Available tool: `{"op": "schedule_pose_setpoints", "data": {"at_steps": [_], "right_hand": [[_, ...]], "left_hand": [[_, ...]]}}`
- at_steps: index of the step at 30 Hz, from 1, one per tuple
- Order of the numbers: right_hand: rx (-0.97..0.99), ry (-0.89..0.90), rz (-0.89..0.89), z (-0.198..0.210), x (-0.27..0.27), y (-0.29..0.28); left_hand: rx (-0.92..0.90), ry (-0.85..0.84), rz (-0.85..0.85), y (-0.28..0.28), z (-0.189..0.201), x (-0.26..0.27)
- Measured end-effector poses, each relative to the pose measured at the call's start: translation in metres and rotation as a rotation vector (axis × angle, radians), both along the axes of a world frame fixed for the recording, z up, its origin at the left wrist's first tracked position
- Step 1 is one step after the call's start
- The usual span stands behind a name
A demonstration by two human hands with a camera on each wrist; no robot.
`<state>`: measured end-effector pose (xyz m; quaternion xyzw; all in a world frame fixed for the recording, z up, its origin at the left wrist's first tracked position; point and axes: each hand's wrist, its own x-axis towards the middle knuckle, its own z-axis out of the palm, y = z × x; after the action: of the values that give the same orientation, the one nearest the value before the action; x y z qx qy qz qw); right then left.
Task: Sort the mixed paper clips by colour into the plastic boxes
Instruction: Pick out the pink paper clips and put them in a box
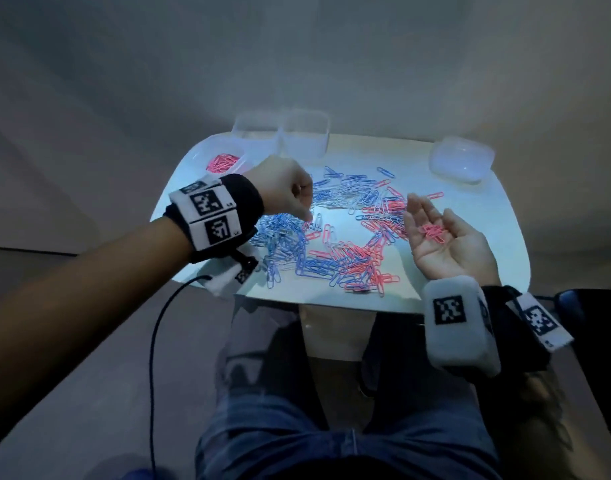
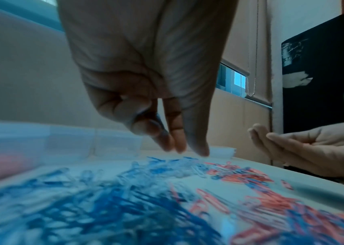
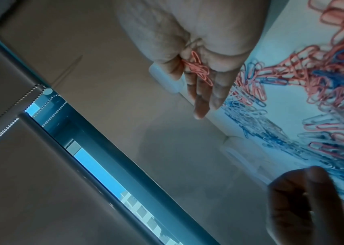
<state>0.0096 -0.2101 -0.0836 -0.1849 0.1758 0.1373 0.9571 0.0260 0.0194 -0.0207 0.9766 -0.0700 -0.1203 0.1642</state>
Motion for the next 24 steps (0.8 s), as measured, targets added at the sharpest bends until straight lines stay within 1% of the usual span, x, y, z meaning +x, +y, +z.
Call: {"op": "schedule_pose_setpoints", "data": {"at_steps": [2,5,7,10,18,22,24], "right_hand": [[-0.017,-0.002,0.007,-0.005,-0.005,0.0],[-0.002,-0.063,0.04,-0.007,-0.01,0.001],[-0.039,-0.048,0.033,-0.006,-0.011,0.003],[-0.079,-0.005,0.009,-0.002,-0.011,0.005],[-0.046,0.011,0.012,0.001,-0.015,0.004],[-0.043,0.027,0.02,-0.001,-0.014,0.003],[-0.044,0.042,0.018,-0.002,-0.013,0.003]], "left_hand": [[0.041,0.009,0.008,-0.01,-0.003,0.0],[0.143,0.069,0.035,-0.018,-0.014,0.0],[0.153,0.096,0.039,-0.022,-0.023,-0.002],[0.143,0.106,0.035,-0.025,-0.03,-0.004],[0.082,0.167,0.099,-0.02,-0.031,-0.003],[0.032,0.12,0.073,-0.031,-0.029,-0.005],[-0.029,0.107,0.09,-0.037,-0.027,-0.004]]}}
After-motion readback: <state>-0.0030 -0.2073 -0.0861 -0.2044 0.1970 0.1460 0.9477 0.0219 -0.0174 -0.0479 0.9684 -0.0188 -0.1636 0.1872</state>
